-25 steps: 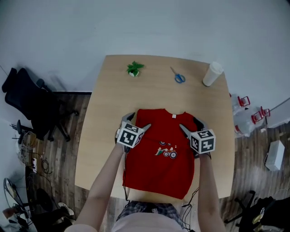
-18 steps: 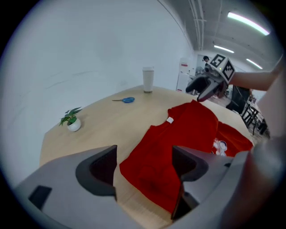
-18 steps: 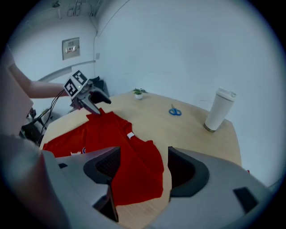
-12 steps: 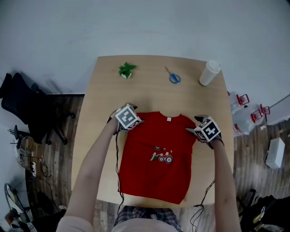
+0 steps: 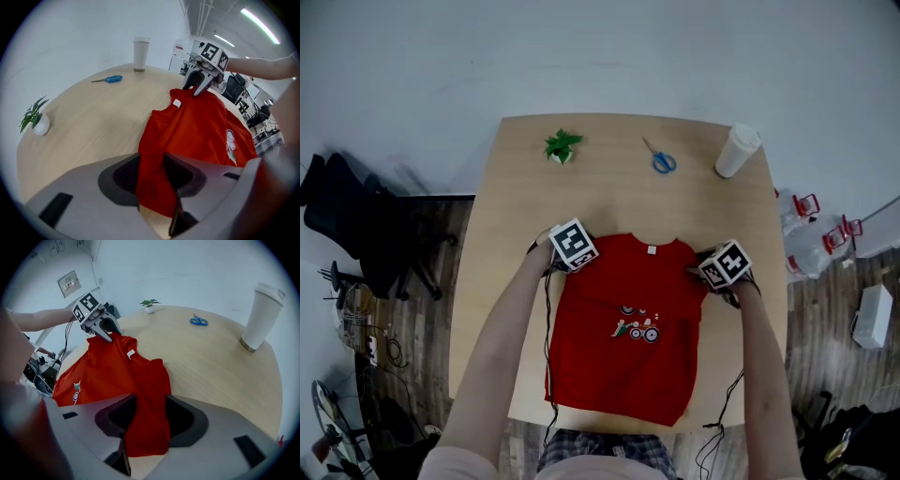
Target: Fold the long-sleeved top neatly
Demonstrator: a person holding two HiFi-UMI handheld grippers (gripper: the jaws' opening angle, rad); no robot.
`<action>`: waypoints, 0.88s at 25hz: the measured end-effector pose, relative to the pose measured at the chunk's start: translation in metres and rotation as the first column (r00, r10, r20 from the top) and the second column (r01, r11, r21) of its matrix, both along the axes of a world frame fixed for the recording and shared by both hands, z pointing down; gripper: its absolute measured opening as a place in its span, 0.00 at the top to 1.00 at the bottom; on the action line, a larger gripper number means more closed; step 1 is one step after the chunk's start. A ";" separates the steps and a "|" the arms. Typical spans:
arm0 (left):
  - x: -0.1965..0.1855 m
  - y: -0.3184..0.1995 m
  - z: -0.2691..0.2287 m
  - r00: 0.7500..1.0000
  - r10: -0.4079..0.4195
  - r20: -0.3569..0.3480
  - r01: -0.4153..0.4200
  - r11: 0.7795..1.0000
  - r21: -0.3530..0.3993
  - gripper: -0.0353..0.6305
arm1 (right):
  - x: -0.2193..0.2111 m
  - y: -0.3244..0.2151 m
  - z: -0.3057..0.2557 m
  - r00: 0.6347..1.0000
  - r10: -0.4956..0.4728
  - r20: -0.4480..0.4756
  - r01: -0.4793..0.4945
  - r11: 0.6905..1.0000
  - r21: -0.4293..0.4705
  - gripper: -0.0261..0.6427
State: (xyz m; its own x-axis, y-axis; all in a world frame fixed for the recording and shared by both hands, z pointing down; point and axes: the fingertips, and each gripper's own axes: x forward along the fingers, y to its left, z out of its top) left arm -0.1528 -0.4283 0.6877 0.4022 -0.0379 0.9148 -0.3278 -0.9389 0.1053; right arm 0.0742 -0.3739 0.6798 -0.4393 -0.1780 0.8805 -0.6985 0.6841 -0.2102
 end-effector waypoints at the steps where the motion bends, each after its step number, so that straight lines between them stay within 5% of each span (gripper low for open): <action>1: 0.001 0.004 0.000 1.000 0.005 -0.006 -0.005 1.000 -0.012 0.72 | -0.002 0.002 0.000 1.000 0.000 0.012 0.000 1.000 -0.007 0.67; 7: 0.005 0.012 -0.001 0.995 0.095 0.020 -0.095 0.995 0.001 0.84 | -0.004 0.002 -0.008 0.999 -0.039 0.005 0.039 0.999 0.017 0.86; 10: 0.010 -0.006 -0.012 0.998 0.064 0.028 -0.067 0.993 0.098 0.85 | 0.004 -0.016 -0.020 1.000 0.012 -0.028 -0.009 0.995 0.102 0.91; 15: 0.029 -0.042 -0.055 0.999 -0.015 -0.029 0.025 0.936 0.352 0.85 | 0.019 -0.043 -0.045 0.990 0.082 -0.112 -0.048 0.958 0.283 0.91; 22: 0.025 -0.008 -0.102 0.995 0.059 -0.077 -0.014 0.877 0.480 0.87 | 0.014 -0.012 -0.089 0.994 0.008 -0.113 0.040 0.911 0.410 0.92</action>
